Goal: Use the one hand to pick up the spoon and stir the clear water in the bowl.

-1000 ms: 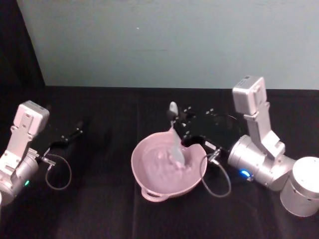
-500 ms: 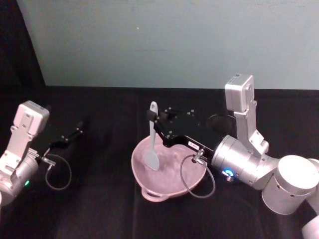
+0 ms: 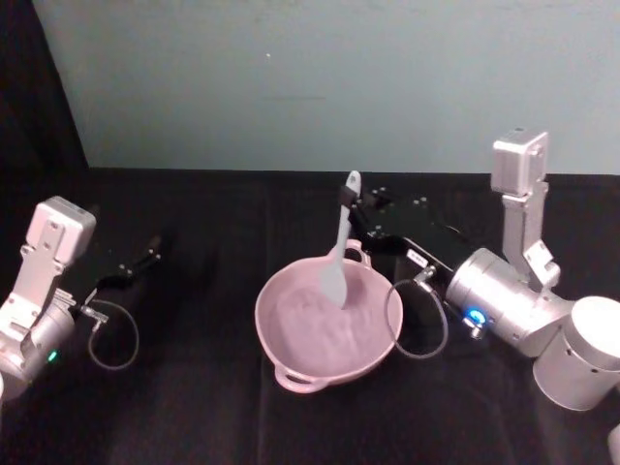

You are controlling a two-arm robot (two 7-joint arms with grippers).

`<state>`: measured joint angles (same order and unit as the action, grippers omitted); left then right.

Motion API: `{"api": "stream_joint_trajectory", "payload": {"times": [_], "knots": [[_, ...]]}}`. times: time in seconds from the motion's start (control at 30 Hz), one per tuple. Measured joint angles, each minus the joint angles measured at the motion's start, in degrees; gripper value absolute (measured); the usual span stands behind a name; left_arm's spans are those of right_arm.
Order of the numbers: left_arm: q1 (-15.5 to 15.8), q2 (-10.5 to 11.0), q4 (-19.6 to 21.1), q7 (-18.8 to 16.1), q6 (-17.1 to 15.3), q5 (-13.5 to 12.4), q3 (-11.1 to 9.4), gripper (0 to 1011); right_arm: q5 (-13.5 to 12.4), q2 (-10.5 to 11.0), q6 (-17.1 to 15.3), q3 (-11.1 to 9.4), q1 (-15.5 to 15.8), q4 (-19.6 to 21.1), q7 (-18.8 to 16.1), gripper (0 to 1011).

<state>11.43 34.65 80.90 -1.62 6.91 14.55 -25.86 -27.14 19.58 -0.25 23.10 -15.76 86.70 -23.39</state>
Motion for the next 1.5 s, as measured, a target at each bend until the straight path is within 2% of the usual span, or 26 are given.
{"api": "stream_joint_trajectory", "payload": {"times": [0.3, 0.47, 0.63, 0.87, 1.07, 1.27, 1.5], "knots": [[0.0, 0.0, 0.0, 0.0, 0.0, 0.0, 0.0, 1005, 2.3, 2.2, -2.1, -0.5, 2.2, 4.2, 1.8, 123], [0.0, 0.0, 0.0, 0.0, 0.0, 0.0, 0.0, 1005, 4.2, 3.0, -3.6, 0.8, 2.7, 6.4, 1.7, 122], [0.0, 0.0, 0.0, 0.0, 0.0, 0.0, 0.0, 1005, 5.0, 3.0, -4.0, 2.7, 2.0, 7.0, -0.7, 122], [0.0, 0.0, 0.0, 0.0, 0.0, 0.0, 0.0, 1005, 1.7, 1.2, -3.3, 3.7, 0.7, 4.9, -4.0, 122], [0.0, 0.0, 0.0, 0.0, 0.0, 0.0, 0.0, 1005, -1.0, 0.1, -2.5, 3.9, -0.6, 2.5, -4.9, 123], [0.0, 0.0, 0.0, 0.0, 0.0, 0.0, 0.0, 1005, -2.1, -0.4, -1.9, 3.7, -1.6, 0.3, -4.6, 123], [0.0, 0.0, 0.0, 0.0, 0.0, 0.0, 0.0, 1005, -2.1, 0.1, -1.4, 2.4, -1.6, -0.7, -1.9, 123]]}}
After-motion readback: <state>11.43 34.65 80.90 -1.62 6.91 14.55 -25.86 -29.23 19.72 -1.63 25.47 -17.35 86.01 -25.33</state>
